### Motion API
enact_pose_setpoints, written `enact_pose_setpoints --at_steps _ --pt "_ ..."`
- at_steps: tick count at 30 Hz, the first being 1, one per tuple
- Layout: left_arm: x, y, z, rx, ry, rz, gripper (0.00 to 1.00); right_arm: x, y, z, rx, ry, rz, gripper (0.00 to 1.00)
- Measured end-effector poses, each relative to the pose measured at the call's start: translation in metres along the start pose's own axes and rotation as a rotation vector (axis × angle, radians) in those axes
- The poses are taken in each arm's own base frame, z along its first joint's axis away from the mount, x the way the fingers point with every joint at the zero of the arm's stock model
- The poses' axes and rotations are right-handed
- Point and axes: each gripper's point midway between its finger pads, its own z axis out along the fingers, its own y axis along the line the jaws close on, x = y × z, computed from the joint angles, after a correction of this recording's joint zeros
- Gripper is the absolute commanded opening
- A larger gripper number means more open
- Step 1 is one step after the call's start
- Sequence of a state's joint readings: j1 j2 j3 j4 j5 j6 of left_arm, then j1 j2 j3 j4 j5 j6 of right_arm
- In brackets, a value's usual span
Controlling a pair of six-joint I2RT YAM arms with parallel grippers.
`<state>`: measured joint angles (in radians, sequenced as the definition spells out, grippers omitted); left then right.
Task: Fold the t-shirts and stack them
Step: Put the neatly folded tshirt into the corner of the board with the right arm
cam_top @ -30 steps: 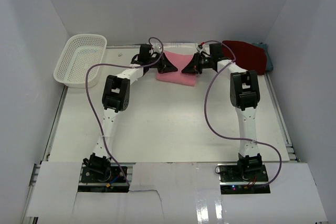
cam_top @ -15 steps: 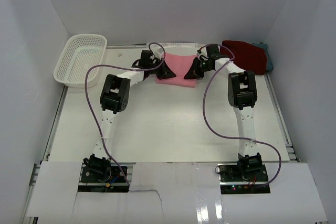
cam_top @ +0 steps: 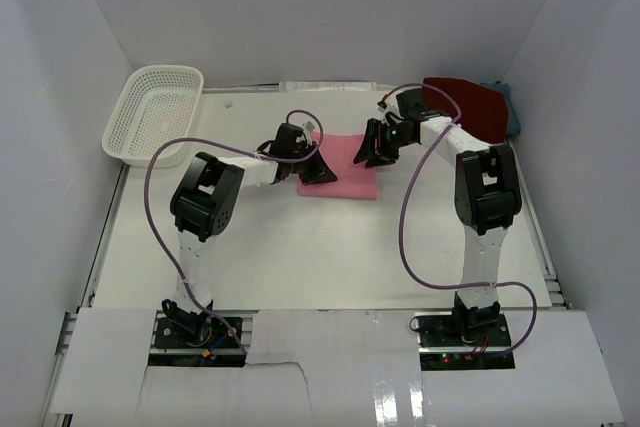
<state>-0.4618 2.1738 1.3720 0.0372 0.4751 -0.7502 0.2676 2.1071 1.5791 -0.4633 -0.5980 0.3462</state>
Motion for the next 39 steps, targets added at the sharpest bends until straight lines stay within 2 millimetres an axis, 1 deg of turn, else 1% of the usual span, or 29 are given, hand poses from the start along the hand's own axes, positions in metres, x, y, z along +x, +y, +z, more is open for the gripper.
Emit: enact_pose_setpoints --at_steps 2,4,6,7,8,9,10,11,12,13,14,16,17,19,20,21,23,28,33,39 --pt "0.012 0.002 -0.009 -0.032 -0.009 -0.032 0.02 -0.002 0.009 -0.012 0.039 -0.023 -0.06 0.59" --pt "0.022 0.003 -0.016 -0.059 -0.028 -0.049 0.02 -0.003 0.013 -0.023 0.09 -0.054 -0.114 0.71" --pt "0.029 0.004 -0.022 -0.082 -0.047 -0.063 0.02 0.006 0.016 -0.033 0.143 -0.074 -0.163 0.82" --pt "0.032 0.003 -0.025 -0.089 -0.056 -0.067 0.02 0.012 0.017 -0.038 0.164 -0.086 -0.188 0.81" --pt "0.034 0.003 -0.026 -0.095 -0.062 -0.071 0.02 0.023 0.016 -0.044 0.185 -0.089 -0.206 0.77" --pt "0.037 0.003 -0.026 -0.101 -0.066 -0.072 0.03 0.037 0.016 -0.05 0.198 -0.091 -0.227 0.48" --pt "0.038 0.002 -0.026 -0.103 -0.071 -0.072 0.03 0.045 0.016 -0.054 0.207 -0.095 -0.245 0.32" --pt "0.039 0.002 -0.026 -0.104 -0.074 -0.072 0.03 0.051 0.013 -0.057 0.214 -0.11 -0.251 0.23" --pt "0.038 0.001 -0.026 -0.103 -0.08 -0.071 0.03 0.058 0.008 -0.06 0.224 -0.112 -0.239 0.28" --pt "0.039 0.001 -0.026 -0.105 -0.082 -0.07 0.03 0.064 0.002 -0.06 0.227 -0.112 -0.213 0.37" --pt "0.038 0.001 -0.026 -0.106 -0.085 -0.068 0.03 0.068 -0.006 -0.06 0.229 -0.107 -0.182 0.57" --pt "0.039 0.001 -0.026 -0.108 -0.09 -0.064 0.03 0.075 -0.021 -0.055 0.223 -0.099 -0.128 0.62" --pt "0.039 0.001 -0.026 -0.108 -0.092 -0.06 0.03 0.079 -0.03 -0.052 0.221 -0.095 -0.102 0.63" --pt "0.04 0.0 -0.027 -0.108 -0.093 -0.054 0.03 0.087 -0.04 -0.048 0.22 -0.085 -0.063 0.64" --pt "0.041 0.001 -0.027 -0.109 -0.092 -0.051 0.03 0.09 -0.042 -0.046 0.219 -0.078 -0.048 0.71" --pt "0.041 0.0 -0.028 -0.109 -0.092 -0.047 0.03 0.091 -0.042 -0.044 0.214 -0.075 -0.037 0.74" --pt "0.043 0.001 -0.029 -0.11 -0.09 -0.037 0.03 0.088 -0.04 -0.04 0.189 -0.081 -0.039 0.77" --pt "0.044 0.001 -0.031 -0.114 -0.087 -0.009 0.03 0.085 -0.037 -0.025 0.115 -0.074 -0.002 0.79" --pt "0.045 0.003 -0.033 -0.126 -0.086 0.01 0.03 0.079 -0.031 -0.019 0.053 -0.089 0.022 0.79" --pt "0.046 0.003 -0.034 -0.13 -0.083 0.022 0.03 0.071 -0.026 -0.01 -0.01 -0.106 0.041 0.78"
